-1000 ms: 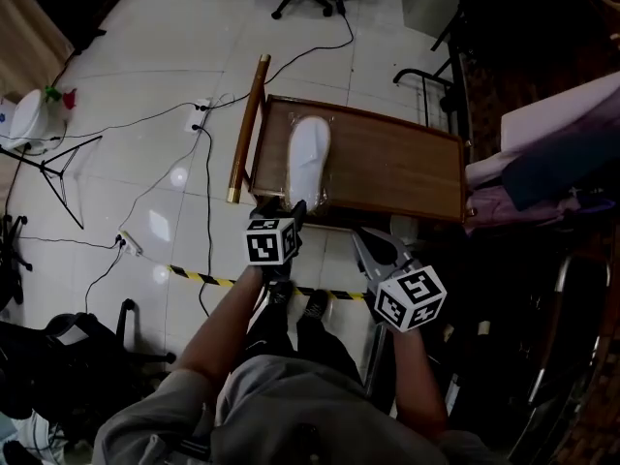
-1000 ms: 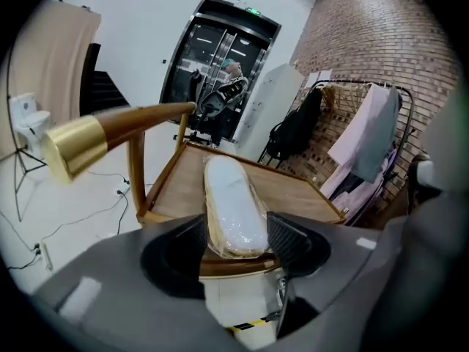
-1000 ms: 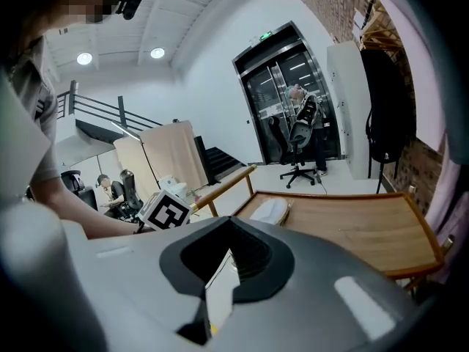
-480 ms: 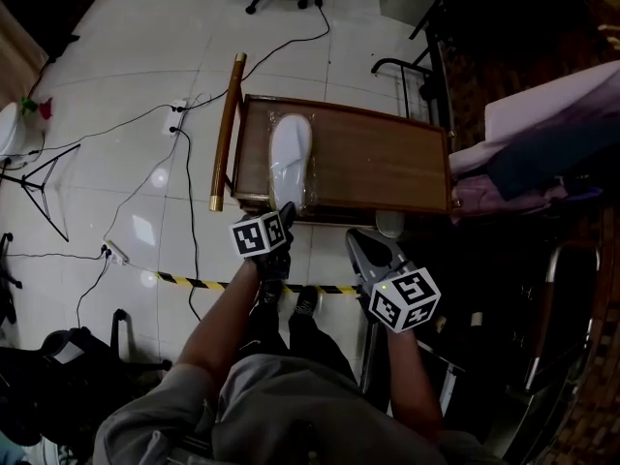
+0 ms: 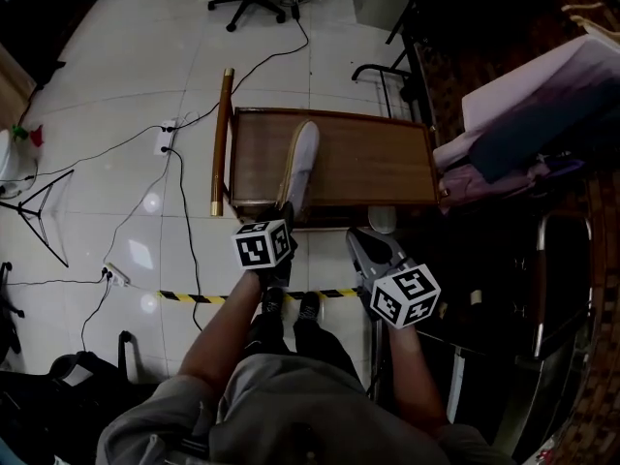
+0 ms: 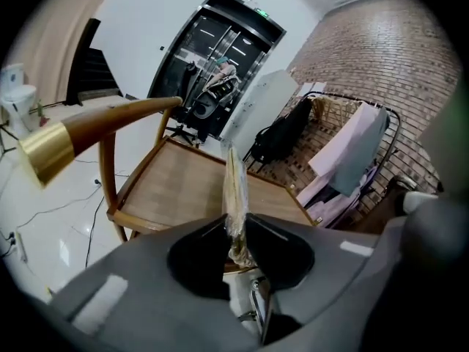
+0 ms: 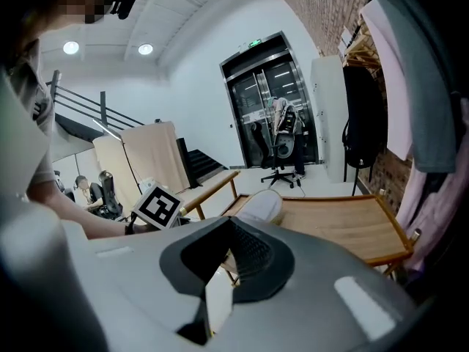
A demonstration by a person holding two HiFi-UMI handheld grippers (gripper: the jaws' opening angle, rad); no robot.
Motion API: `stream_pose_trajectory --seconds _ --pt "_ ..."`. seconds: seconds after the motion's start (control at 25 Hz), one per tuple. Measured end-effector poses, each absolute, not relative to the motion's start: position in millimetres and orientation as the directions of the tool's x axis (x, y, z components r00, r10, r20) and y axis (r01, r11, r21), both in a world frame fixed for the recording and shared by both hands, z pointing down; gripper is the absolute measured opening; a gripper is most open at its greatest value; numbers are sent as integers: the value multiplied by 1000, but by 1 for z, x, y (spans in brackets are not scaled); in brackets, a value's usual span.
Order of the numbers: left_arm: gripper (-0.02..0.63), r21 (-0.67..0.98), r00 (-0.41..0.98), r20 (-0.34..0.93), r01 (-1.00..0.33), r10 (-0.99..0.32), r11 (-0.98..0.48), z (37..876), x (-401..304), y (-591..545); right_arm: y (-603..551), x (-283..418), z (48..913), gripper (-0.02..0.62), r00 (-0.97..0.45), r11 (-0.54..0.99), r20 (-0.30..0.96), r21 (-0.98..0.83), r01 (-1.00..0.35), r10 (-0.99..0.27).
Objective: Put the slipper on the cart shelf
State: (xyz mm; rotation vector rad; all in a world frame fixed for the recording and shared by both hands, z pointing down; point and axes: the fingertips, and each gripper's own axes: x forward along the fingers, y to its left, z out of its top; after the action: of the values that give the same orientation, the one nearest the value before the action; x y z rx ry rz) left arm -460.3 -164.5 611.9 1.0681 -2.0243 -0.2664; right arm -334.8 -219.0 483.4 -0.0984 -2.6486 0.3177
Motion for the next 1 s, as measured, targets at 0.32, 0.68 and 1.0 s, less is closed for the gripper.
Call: stream_pose_trajectory --seconds 0.32,0.68,1.0 --pt "64 497 -196 496 -735 -846 462 568 -418 -173 -215 -276 471 -2 -904 965 423 -209 -158 -57" --pt "64 453 -50 487 -839 -872 301 537 -325 -181 -214 -166 456 -2 -890 911 372 -206 -358 -265" --pt "64 430 34 503 -877 -864 216 522 -206 -139 -163 -25 449 -2 -856 849 327 -218 -481 -401"
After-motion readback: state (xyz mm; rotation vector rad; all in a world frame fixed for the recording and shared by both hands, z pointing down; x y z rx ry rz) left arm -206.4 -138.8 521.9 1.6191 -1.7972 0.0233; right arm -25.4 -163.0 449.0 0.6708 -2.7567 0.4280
